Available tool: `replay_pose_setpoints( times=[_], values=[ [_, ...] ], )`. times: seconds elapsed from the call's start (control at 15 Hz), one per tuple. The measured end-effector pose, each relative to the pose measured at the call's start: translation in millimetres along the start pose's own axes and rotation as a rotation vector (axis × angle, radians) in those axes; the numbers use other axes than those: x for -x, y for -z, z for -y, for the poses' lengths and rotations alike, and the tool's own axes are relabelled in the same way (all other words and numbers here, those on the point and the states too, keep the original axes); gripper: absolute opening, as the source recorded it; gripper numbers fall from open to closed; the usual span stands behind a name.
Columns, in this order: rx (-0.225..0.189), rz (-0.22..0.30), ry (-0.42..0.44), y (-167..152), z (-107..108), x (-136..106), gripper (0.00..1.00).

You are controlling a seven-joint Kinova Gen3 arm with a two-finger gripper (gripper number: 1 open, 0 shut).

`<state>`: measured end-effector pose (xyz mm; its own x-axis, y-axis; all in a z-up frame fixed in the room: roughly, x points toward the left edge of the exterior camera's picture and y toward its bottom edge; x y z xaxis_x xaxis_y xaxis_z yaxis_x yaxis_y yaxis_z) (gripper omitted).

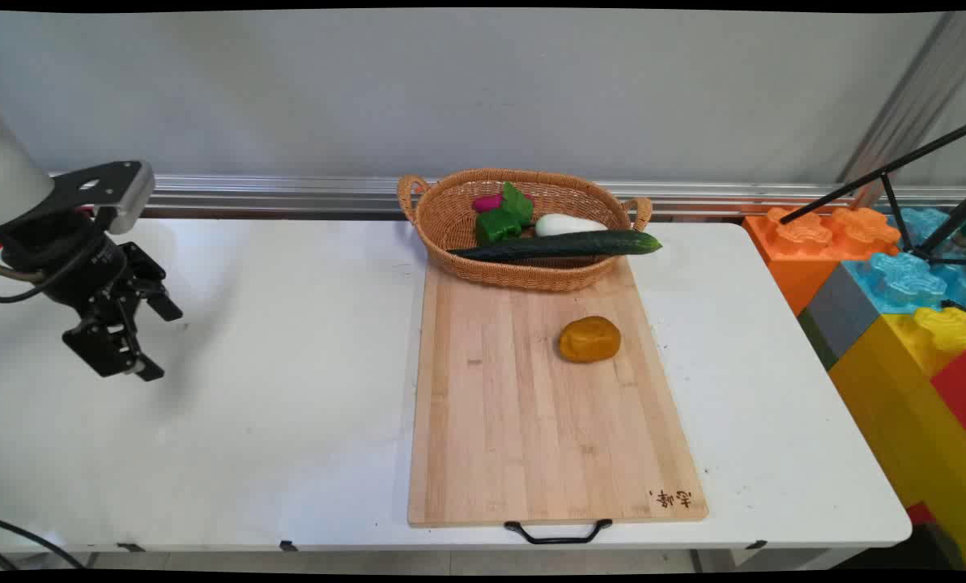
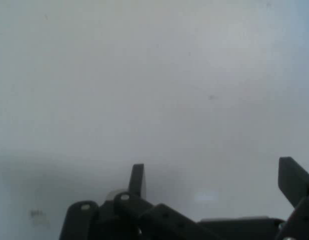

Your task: Pick up the cucumber from the vegetable basket

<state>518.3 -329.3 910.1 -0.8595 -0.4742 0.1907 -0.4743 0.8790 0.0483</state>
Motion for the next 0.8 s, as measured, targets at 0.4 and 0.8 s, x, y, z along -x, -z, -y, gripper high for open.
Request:
replay_pose_setpoints(
  times=[0.4, 0.8],
  values=[
    [-0.082, -0.191, 0.027, 1, 6, -39, 1.00],
    [-0.195, -0.353, -0.020, 9, 21, -144, 1.00]
  ],
)
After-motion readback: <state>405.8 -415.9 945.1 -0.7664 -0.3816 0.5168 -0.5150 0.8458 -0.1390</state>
